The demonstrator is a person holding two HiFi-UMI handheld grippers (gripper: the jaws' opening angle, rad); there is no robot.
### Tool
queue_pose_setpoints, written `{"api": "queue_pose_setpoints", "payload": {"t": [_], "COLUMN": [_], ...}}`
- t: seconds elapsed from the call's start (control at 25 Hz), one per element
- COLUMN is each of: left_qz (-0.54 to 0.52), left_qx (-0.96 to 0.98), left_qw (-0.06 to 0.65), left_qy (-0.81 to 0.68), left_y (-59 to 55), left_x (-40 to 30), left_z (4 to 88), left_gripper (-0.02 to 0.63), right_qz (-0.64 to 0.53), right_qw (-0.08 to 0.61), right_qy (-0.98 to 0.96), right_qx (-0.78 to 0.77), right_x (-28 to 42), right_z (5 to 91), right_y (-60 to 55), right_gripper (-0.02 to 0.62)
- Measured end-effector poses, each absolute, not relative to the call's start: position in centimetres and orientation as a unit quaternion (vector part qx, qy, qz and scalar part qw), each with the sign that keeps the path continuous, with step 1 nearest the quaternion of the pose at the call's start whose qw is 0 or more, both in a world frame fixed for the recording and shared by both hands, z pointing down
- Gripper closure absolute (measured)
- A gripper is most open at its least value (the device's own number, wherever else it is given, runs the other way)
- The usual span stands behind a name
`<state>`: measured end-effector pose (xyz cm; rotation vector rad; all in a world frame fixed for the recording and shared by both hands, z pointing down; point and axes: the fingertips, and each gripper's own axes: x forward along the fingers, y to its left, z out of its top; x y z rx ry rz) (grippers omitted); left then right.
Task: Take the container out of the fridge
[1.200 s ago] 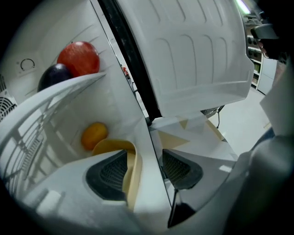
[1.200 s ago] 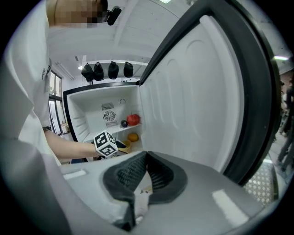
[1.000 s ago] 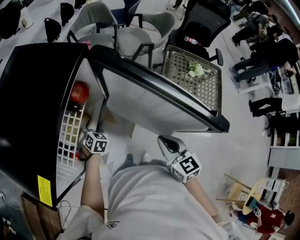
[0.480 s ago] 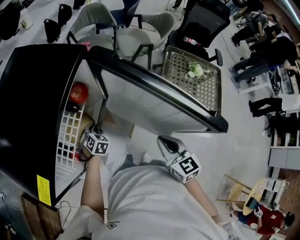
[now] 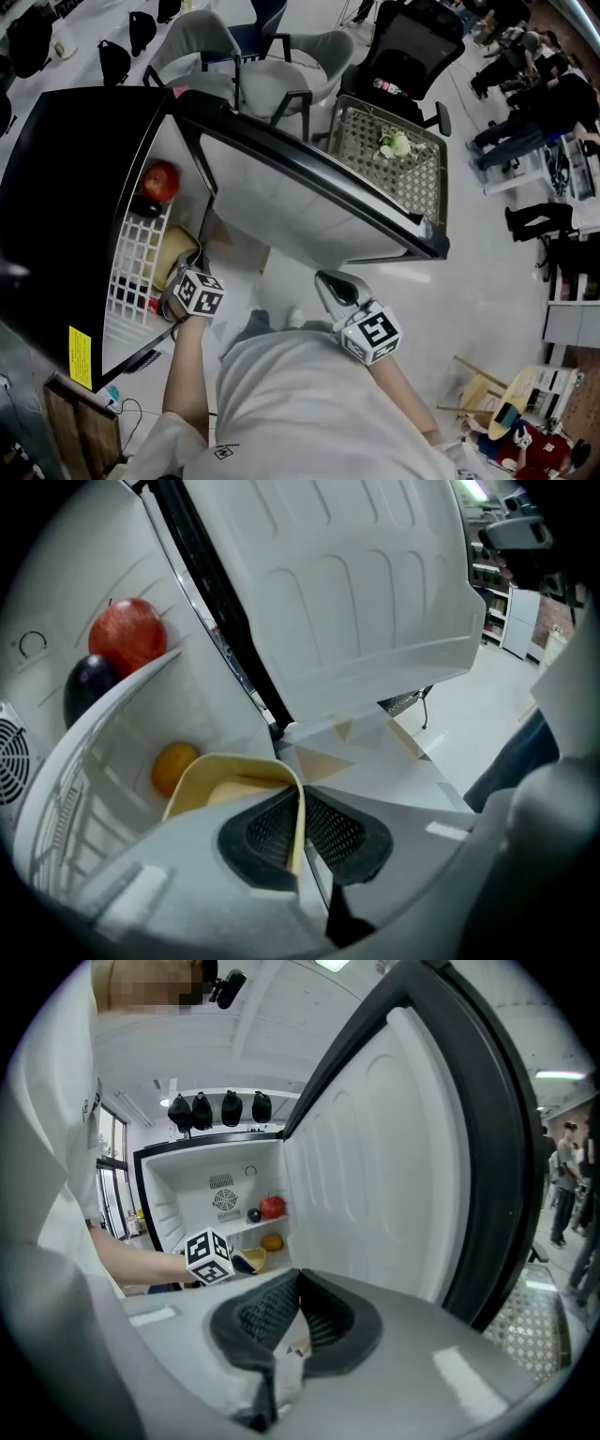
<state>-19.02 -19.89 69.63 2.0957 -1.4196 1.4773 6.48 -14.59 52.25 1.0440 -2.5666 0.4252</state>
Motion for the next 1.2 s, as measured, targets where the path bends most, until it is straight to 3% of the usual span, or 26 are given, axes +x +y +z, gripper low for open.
{"api": "queue_pose_setpoints", "payload": {"t": [0.56, 1.2], "left_qz": [0.434, 0.207], "left_qx": [0.750, 0.804], "left_qw": [0.101, 0.077], "left_qy": [-0.489, -0.552], "left_y": [-15.4, -10.5], "left_x": [-13.7, -11.3], "left_z": [64.5, 51.8], "left_gripper": [0.583, 0.583], "right_qz": [0.135, 0.113], "right_qw": [0.151, 0.125], "right_qy": [-0.925, -0.953], "right_qx": [0.322, 0.253], "right_x": [6.8, 3.2], "right_z": [51.7, 48.8], "right_y": [-12.7, -10.5], "right_gripper": [0.592, 0.592]}}
